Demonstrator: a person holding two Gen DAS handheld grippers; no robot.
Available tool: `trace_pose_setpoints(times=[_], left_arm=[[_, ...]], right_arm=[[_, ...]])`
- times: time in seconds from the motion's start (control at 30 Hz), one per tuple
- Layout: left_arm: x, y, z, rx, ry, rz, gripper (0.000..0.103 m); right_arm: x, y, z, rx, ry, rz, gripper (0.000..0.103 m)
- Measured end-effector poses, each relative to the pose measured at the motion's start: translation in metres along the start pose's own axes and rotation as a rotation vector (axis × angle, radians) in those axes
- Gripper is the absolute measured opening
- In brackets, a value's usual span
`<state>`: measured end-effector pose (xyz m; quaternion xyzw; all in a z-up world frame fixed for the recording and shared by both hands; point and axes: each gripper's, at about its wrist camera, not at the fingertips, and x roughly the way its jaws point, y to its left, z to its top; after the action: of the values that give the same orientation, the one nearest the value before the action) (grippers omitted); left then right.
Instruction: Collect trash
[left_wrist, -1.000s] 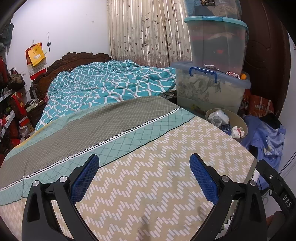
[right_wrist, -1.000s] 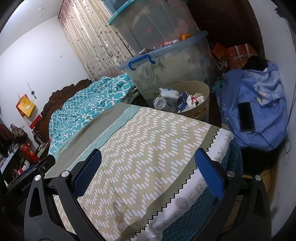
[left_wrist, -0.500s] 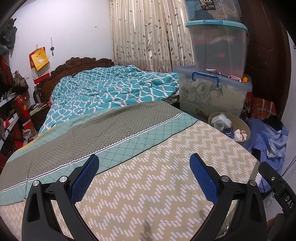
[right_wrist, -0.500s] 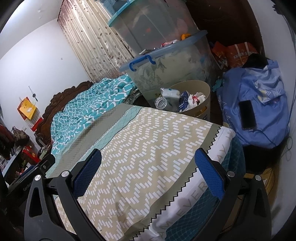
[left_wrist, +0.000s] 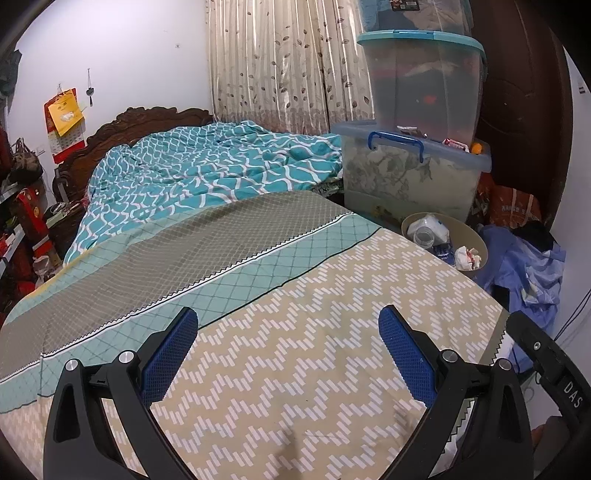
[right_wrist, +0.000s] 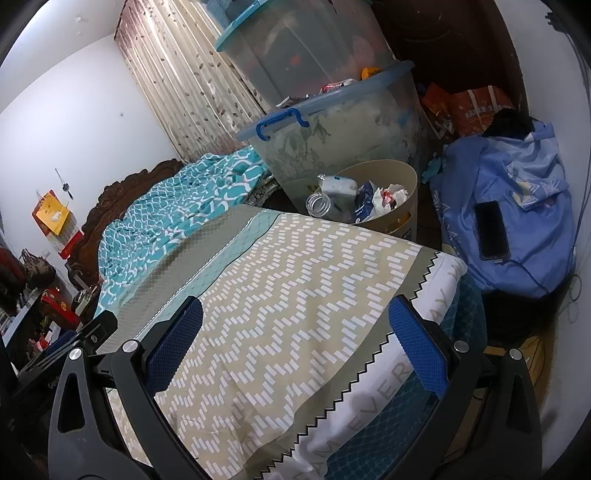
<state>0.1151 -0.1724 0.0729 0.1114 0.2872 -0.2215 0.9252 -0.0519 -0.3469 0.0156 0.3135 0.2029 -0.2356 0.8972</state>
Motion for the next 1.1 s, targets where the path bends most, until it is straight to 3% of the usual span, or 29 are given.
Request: trace_pose_setpoints(times=[1.1], left_arm=[[0.004, -0.012, -0.002, 0.04, 0.032, -0.012, 0.094]], right_arm=[[0.003, -0.003, 0.0, 0.005, 0.013, -0.007, 0.1]])
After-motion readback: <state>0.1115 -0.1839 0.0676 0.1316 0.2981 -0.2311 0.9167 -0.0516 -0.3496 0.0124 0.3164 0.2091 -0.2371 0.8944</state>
